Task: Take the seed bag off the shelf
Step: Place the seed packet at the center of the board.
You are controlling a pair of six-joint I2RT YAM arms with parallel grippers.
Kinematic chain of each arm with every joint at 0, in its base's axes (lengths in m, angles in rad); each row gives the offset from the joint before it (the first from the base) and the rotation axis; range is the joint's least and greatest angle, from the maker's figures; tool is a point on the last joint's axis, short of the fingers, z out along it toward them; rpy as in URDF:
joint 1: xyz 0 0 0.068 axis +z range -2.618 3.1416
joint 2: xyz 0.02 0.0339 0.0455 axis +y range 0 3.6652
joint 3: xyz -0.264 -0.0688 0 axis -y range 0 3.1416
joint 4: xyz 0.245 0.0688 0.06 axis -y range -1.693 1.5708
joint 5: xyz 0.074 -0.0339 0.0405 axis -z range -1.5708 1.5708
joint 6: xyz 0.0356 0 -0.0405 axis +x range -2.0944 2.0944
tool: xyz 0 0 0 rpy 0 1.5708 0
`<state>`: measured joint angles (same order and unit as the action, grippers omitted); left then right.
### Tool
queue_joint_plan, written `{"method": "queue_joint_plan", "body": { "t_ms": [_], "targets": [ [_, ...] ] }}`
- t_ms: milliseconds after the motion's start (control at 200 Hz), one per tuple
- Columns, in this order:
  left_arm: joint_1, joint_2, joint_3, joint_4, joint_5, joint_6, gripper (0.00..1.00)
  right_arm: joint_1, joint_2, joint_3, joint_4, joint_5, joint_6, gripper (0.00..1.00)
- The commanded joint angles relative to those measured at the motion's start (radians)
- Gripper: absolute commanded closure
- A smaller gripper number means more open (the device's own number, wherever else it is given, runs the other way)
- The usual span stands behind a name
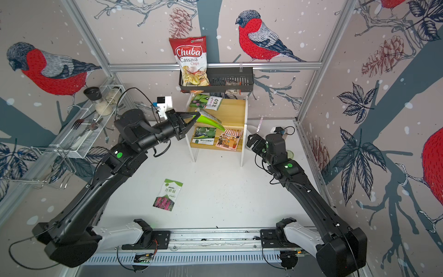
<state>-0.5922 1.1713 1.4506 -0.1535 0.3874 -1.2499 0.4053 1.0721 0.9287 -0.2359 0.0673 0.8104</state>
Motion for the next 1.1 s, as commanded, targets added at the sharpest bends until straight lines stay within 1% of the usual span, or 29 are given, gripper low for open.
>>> {"method": "queue_joint_plan", "body": {
  "t_ms": [0, 165, 305, 470, 595, 695, 765, 845, 975, 1091],
  "targets": [
    [0.003, -0.08, -0.111, -0.027, -0.027, -0.001, 1.0, 0.003, -0.015, -0.024, 0.027, -0.005, 0.004, 0.0],
    [0.003, -0.199, -0.37, 0.015, -0.041, -0.02, 1.0, 0.006, -0.024, -0.072, 0.034, -0.012, 0.025, 0.0],
    [0.003, -0.257, -0.598, 0.113, -0.071, -0.059, 1.0, 0.02, -0.031, -0.106, 0.023, -0.006, 0.041, 0.0],
    [0.003, -0.296, -0.782, 0.158, -0.132, -0.074, 1.0, 0.033, -0.037, -0.133, 0.008, 0.009, 0.052, 0.0],
    [0.004, -0.345, -0.937, 0.199, -0.195, -0.119, 1.0, 0.047, -0.032, -0.152, 0.009, 0.024, 0.06, 0.0],
    [0.009, -0.374, -1.048, 0.216, -0.217, -0.147, 1.0, 0.053, -0.02, -0.161, 0.016, 0.026, 0.069, 0.0],
    [0.01, -0.396, -1.101, 0.195, -0.222, -0.168, 1.0, 0.061, -0.009, -0.157, 0.014, 0.027, 0.071, 0.0],
    [0.01, -0.434, -1.154, 0.111, -0.23, -0.219, 1.0, 0.069, 0.007, -0.153, 0.011, 0.031, 0.072, 0.0],
    [0.009, -0.547, -1.249, -0.019, -0.245, -0.329, 1.0, 0.079, 0.024, -0.152, 0.01, 0.041, 0.073, 0.0],
    [0.01, -0.66, -1.297, -0.152, -0.27, -0.403, 1.0, 0.084, 0.043, -0.158, 0.012, 0.038, 0.072, 0.0]
  ]
}}
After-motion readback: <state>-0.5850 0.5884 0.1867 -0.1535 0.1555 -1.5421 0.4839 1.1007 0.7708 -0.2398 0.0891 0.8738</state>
